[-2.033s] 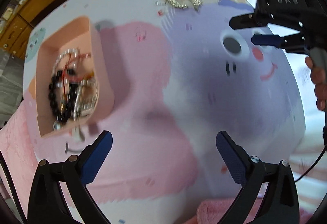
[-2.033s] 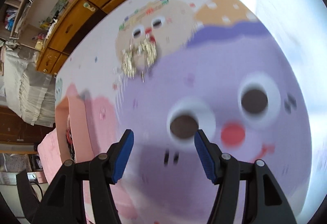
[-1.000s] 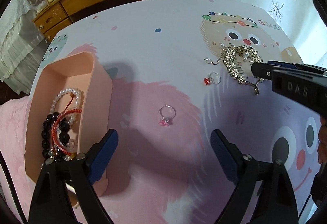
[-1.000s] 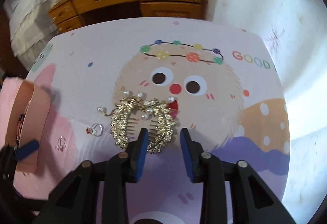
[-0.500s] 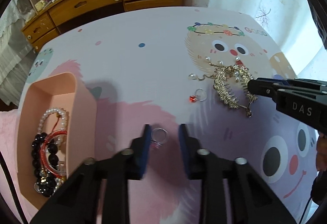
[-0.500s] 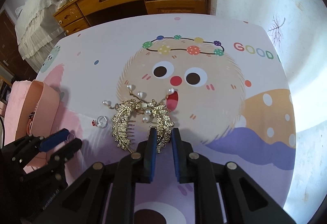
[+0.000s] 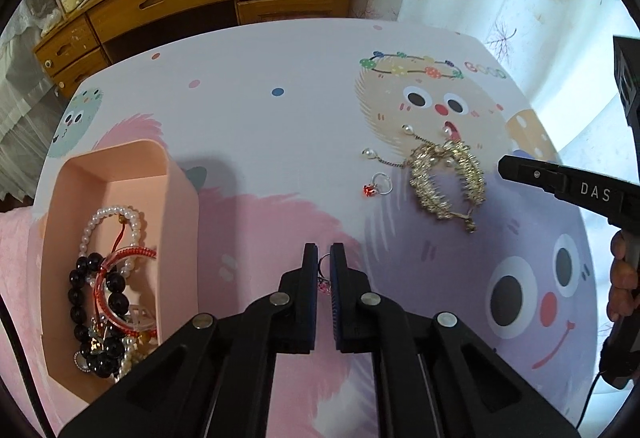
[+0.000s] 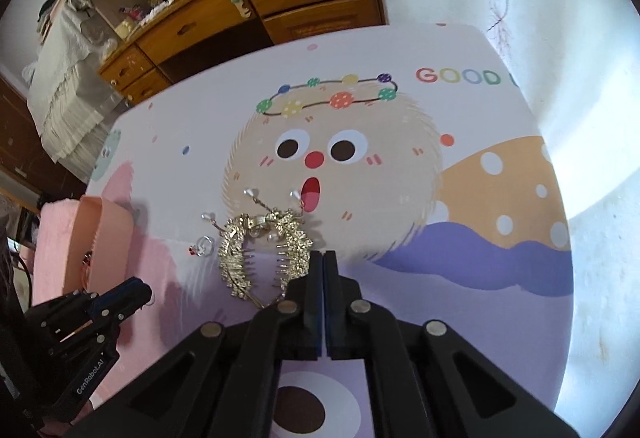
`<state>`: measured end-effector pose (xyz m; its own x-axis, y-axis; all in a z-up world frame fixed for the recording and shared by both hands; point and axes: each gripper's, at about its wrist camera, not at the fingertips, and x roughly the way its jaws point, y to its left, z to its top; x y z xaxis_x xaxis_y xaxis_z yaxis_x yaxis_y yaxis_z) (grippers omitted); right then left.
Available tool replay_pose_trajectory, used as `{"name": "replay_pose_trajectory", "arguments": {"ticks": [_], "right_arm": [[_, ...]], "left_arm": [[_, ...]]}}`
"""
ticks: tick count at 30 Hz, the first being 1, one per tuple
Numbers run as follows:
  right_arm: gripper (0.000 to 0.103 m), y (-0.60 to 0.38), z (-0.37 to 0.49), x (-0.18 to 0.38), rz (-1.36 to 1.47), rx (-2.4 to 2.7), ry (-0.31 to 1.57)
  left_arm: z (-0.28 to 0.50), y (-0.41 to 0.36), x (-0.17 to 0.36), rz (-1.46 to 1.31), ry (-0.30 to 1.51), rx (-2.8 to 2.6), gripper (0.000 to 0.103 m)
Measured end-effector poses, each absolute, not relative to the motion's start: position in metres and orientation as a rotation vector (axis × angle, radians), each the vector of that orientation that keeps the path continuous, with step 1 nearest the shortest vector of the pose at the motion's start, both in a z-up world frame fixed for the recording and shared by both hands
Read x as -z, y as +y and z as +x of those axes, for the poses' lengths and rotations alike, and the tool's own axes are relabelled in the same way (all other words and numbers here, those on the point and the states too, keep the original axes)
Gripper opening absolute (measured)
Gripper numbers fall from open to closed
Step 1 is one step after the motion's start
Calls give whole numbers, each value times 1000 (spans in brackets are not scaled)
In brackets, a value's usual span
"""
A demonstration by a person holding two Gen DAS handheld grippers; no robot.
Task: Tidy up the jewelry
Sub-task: 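Carry the pink ring into the tray with the left gripper while the right gripper holds the comb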
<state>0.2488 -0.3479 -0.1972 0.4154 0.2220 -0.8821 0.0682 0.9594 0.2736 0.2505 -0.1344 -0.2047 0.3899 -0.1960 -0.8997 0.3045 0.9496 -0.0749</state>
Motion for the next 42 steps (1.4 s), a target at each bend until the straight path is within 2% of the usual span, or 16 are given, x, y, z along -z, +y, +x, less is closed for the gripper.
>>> {"name": "replay_pose_trajectory", "arguments": {"ticks": [11, 14, 17, 25, 26, 29, 31, 35, 38, 40, 42], "right_arm": [[0, -359, 238, 178, 390, -109, 1094], [1, -362, 242, 185, 459, -109, 1124], [10, -362, 249, 197, 505, -92, 1188], [11, -337, 265, 210, 397, -79, 1257], [12, -335, 266, 211, 387, -74, 1263], [30, -328, 271, 213, 352, -61, 1281], [31, -323, 273, 212, 323, -63, 1281], [31, -309, 275, 212, 212, -44, 1286], [20, -293, 276, 213, 65, -19, 1294], [10, -294, 277, 213, 107, -40, 1276], [6, -292, 275, 214, 99, -37, 1263]], "left_arm": [[233, -111, 169, 7, 1091, 361, 4], [227, -104, 157, -9, 1085, 363, 4], [220, -96, 146, -18, 1075, 355, 4], [198, -66, 121, -62, 1052, 276, 4], [197, -62, 120, -64, 1050, 269, 4], [191, -53, 113, -64, 1041, 237, 4], [189, -49, 111, -62, 1039, 213, 4], [183, -39, 103, -70, 1022, 184, 4], [177, -33, 96, -67, 1010, 171, 4], [174, -30, 94, -67, 1006, 168, 4], [170, -27, 90, -64, 998, 163, 4]]}}
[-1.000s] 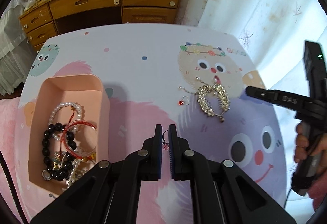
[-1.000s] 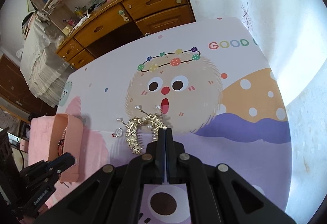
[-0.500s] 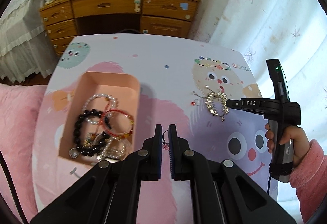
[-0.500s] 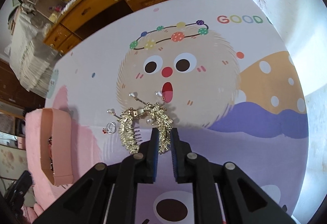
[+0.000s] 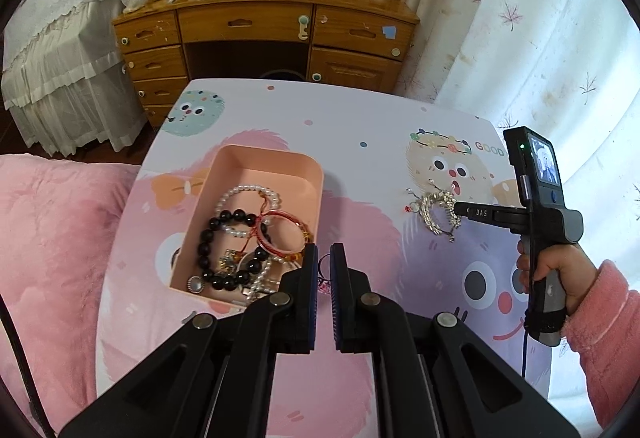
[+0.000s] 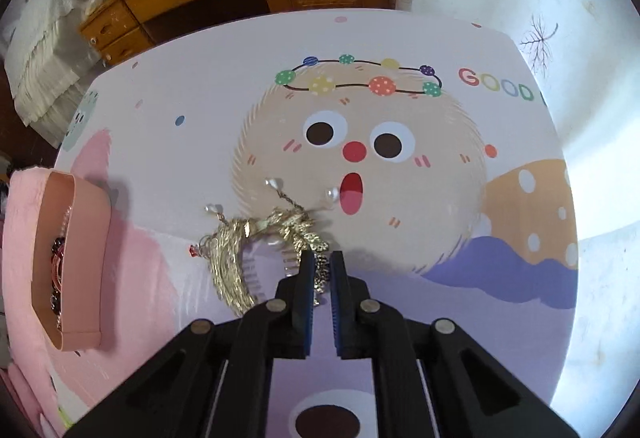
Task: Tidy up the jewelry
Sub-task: 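Carry the pink ring into the tray with the left gripper while the right gripper holds the comb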
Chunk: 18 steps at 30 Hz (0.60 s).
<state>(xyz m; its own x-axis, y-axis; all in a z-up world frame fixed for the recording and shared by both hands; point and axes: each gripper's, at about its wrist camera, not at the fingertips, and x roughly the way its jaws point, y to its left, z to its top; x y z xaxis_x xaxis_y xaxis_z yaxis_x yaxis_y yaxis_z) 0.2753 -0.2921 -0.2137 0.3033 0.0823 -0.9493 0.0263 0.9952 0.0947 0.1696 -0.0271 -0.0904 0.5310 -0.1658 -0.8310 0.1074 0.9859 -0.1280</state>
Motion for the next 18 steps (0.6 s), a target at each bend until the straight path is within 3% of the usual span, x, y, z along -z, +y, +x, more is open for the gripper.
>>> {"name": "replay_pose_trajectory", "arguments": {"ticks": [6, 8, 18], "right_arm": [[5, -277, 264, 203, 58, -72, 1237], [0, -276, 260, 195, 61, -70, 1225], [0, -264, 243, 153, 147, -150, 1151]], "left_arm": [[160, -15, 83, -66, 978, 157, 4], [159, -12, 81, -67, 974, 153, 4], [153, 14, 76, -76, 951, 185, 4]]}}
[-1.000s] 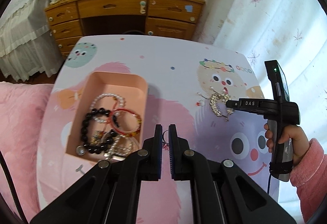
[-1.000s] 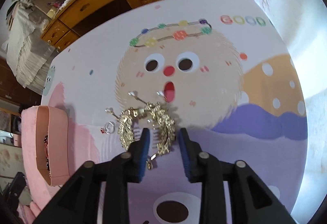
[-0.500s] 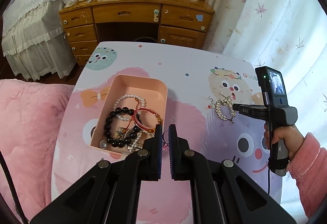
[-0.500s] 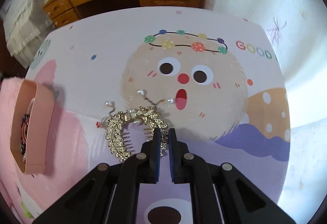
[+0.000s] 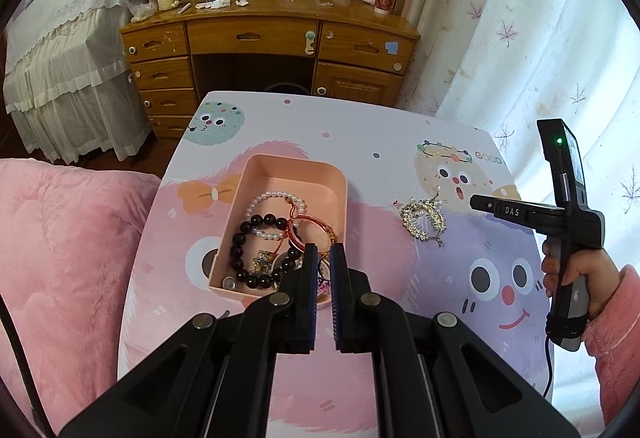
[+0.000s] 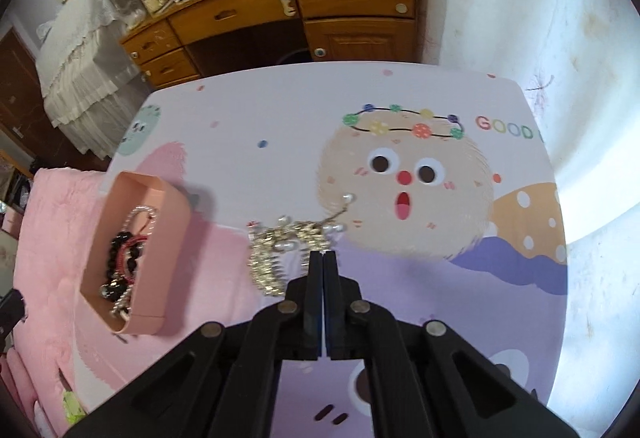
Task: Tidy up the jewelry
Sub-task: 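Carry the pink ring into the tray with the left gripper while the right gripper holds the comb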
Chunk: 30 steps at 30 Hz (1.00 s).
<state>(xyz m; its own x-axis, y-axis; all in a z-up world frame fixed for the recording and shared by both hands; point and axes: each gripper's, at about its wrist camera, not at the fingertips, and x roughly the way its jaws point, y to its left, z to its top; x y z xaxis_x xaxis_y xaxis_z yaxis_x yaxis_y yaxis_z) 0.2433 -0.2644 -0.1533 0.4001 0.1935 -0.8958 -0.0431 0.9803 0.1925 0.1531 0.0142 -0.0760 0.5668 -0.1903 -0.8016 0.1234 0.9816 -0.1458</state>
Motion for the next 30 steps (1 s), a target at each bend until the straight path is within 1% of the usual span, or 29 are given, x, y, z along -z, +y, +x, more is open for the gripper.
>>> {"name": "replay_pose_trajectory", "arguments": {"ticks": [2, 4, 5, 6, 7, 8, 9, 10, 12, 17, 24, 28, 29, 30], "right_arm": [[0, -262, 245, 159, 216, -191, 1179], [3, -260, 247, 172, 308, -226, 1237], [9, -257, 246, 177, 320, -228, 1257], [23, -253, 246, 183, 303, -212, 1268], [33, -248, 244, 187, 270, -196, 1261], [53, -244, 242, 189, 237, -180, 1248], [66, -239, 241, 191, 202, -164, 1233], [69, -235, 240, 193, 170, -152, 1218], [70, -226, 237, 199, 115, -142, 1199], [73, -215, 244, 220, 24, -86, 1219], [79, -199, 254, 227, -66, -68, 1163], [78, -199, 258, 225, -42, -30, 1139], [75, -199, 257, 225, -39, -24, 1131], [75, -198, 257, 224, -37, -15, 1130]], "left_arm": [[154, 20, 76, -73, 952, 201, 4], [155, 24, 77, -55, 961, 215, 4], [157, 26, 77, -45, 964, 218, 4], [158, 30, 78, -38, 966, 223, 4], [159, 34, 79, -37, 967, 229, 4], [161, 37, 80, -39, 969, 232, 4], [162, 40, 81, -42, 975, 236, 4], [164, 42, 82, -44, 981, 239, 4], [167, 48, 84, -41, 991, 250, 4], [177, 60, 89, 3, 1000, 275, 4], [196, 73, 98, 24, 1018, 339, 4], [208, 70, 106, 50, 1034, 395, 4], [211, 68, 108, 55, 1038, 413, 4], [213, 67, 109, 59, 1041, 429, 4]]}}
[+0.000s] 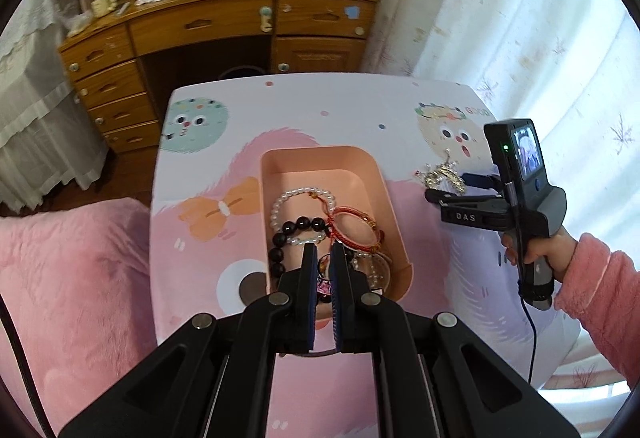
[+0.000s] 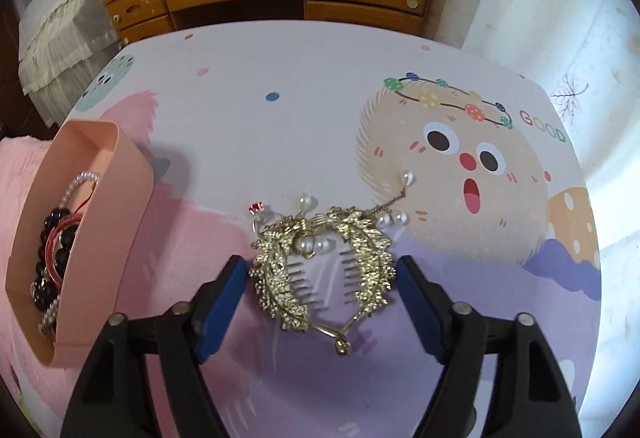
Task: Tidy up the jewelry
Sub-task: 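Carry the pink ring into the tray with the left gripper while the right gripper holds the comb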
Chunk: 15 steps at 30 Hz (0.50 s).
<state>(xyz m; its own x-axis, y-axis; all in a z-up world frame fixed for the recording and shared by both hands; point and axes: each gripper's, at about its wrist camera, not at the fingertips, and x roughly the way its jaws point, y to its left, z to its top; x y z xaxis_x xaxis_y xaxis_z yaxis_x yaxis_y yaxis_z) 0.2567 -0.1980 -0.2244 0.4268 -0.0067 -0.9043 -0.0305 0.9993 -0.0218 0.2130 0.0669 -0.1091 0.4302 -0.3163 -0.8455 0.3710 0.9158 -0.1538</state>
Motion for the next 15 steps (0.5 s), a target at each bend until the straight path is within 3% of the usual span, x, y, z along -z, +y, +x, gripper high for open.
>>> {"name": "replay_pose_trajectory", "arguments": {"ticks": [8, 15], "right_arm": [[75, -191, 240, 220, 8, 28, 1179], [75, -172, 203, 183, 108, 30, 1103]], "left_arm": [[222, 64, 121, 87, 1073, 550, 4], [232, 66, 134, 89, 1096, 617, 5]]}}
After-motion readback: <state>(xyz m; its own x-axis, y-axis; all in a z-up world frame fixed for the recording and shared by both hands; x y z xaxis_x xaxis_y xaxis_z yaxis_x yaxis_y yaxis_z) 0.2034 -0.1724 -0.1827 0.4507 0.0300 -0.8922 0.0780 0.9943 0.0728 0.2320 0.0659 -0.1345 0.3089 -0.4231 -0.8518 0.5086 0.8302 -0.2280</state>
